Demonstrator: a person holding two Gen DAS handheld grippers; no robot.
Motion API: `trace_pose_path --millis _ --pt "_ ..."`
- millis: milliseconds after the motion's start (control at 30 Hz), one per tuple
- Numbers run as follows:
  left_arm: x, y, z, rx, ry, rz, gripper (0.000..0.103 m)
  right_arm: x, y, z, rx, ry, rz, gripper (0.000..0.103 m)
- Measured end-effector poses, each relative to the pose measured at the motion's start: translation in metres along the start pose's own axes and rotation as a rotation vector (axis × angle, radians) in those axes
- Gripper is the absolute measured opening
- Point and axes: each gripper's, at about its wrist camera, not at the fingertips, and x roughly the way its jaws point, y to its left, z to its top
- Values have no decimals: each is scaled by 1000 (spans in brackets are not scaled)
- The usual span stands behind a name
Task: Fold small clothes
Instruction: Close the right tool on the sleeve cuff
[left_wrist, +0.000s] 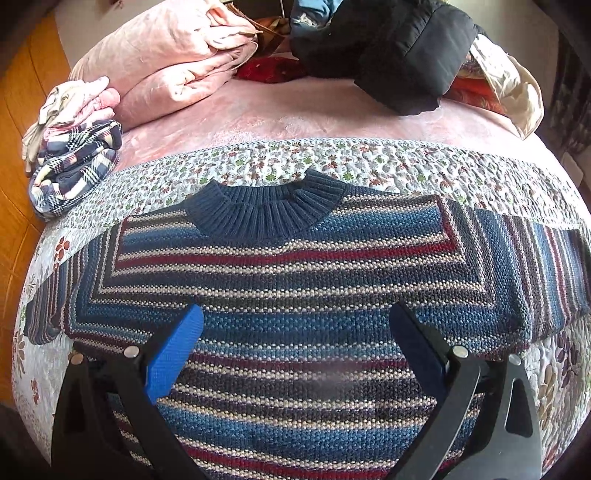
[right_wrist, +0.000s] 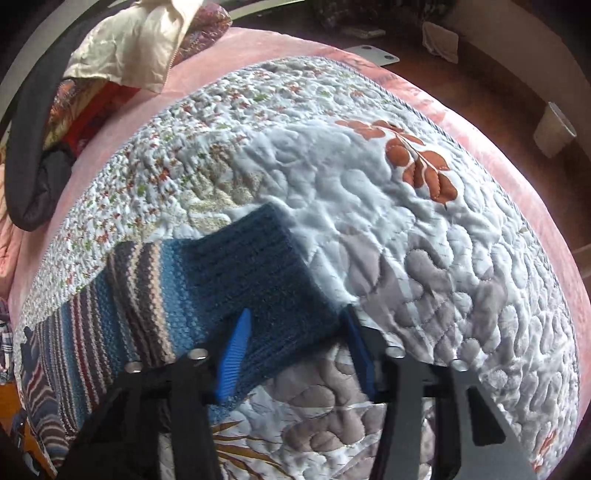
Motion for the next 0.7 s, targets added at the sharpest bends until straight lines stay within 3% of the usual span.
trace_pose_path --millis 33,133,200,267,333,467,567,700 --pt "-1 0 0 6 -1 1 100 -1 0 0 2 -2 6 23" --pt "-8 4 -3 15 -9 2 100 -8 -6 -2 48 -24 69 14" --pt "-13 11 -5 13 -14 3 100 -26 -12 0 48 -82 64 13" --pt "-17 19 -6 10 -18 7 100 -48 -24 2 84 -149 126 13" --pt "-20 28 -8 8 -25 13 100 -55 -33 -2 114 -142 120 13" --pt "-17 39 -13 15 -12 35 100 -18 -25 -12 110 -26 -24 13" --pt "-18 50 -16 -3 0 31 100 -24 -14 -9 102 -52 -55 13" --pt "-21 62 -16 -9 -1 20 100 -62 10 -5 71 -123 -2 13"
